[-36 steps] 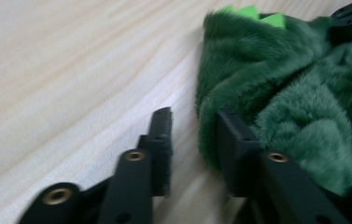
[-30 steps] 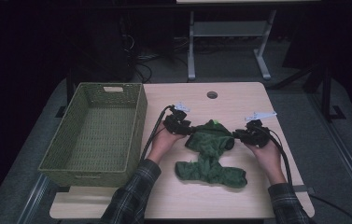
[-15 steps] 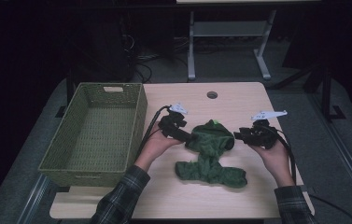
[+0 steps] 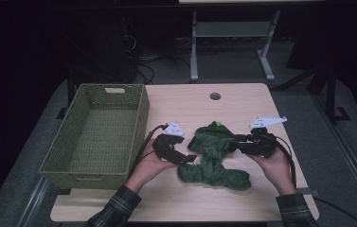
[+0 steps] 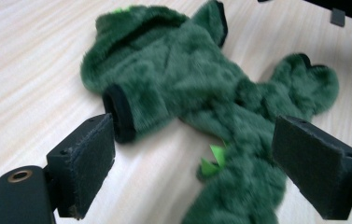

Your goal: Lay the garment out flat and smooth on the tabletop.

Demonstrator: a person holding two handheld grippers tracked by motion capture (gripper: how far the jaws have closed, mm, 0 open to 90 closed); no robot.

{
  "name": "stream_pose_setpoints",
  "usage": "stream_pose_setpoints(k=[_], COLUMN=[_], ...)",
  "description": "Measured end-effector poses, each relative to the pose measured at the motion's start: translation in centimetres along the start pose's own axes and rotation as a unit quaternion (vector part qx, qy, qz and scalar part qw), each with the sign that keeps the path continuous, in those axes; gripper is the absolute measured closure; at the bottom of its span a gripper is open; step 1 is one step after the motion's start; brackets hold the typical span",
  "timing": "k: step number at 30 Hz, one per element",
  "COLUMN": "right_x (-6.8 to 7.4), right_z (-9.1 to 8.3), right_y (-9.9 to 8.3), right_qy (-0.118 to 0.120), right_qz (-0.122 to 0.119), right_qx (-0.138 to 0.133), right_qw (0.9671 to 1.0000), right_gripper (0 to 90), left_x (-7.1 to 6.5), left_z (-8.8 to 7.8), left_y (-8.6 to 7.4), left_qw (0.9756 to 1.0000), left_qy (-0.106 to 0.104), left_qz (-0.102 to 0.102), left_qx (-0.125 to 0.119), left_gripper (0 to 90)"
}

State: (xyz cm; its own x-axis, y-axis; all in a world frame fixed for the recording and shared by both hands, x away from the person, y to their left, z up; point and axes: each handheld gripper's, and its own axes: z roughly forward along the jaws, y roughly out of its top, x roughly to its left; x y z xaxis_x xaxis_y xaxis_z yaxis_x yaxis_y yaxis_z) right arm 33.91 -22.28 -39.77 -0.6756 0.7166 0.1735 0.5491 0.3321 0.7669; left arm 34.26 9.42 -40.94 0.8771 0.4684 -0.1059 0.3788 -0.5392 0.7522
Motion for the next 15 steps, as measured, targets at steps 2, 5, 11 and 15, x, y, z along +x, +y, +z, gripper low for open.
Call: stream_pose_setpoints(k=[2, 5, 11, 15], right_x=[0.6, 1.7, 4.0, 5.5], right_z=[0.2, 0.8, 2.6, 3.6], right_y=[0.2, 0.5, 1.0, 1.1], right_qy=[0.009, 0.02, 0.034, 0.052], right_qz=[-0.006, -0.013, -0.04, -0.051], right_qx=[-0.002, 0.003, 0.012, 0.014], right_qw=[0.9999, 0.9997, 0.9985, 0.9972], right_gripper=[59.7, 59.7, 61.4, 64.0], left_x=[-0.4, -1.2, -2.3, -3.1], left_z=[0.1, 0.2, -0.8, -1.6], left_y=[-0.7, -1.7, -3.9, -5.5], left_qw=[1.0, 1.0, 0.9999, 0.9999], left_qy=[-0.002, -0.004, -0.004, -0.003], left_qz=[-0.001, -0.002, -0.003, -0.005], left_qx=[0.002, 0.007, 0.013, 0.016], left_gripper=[13.2, 13.2, 12.8, 12.8])
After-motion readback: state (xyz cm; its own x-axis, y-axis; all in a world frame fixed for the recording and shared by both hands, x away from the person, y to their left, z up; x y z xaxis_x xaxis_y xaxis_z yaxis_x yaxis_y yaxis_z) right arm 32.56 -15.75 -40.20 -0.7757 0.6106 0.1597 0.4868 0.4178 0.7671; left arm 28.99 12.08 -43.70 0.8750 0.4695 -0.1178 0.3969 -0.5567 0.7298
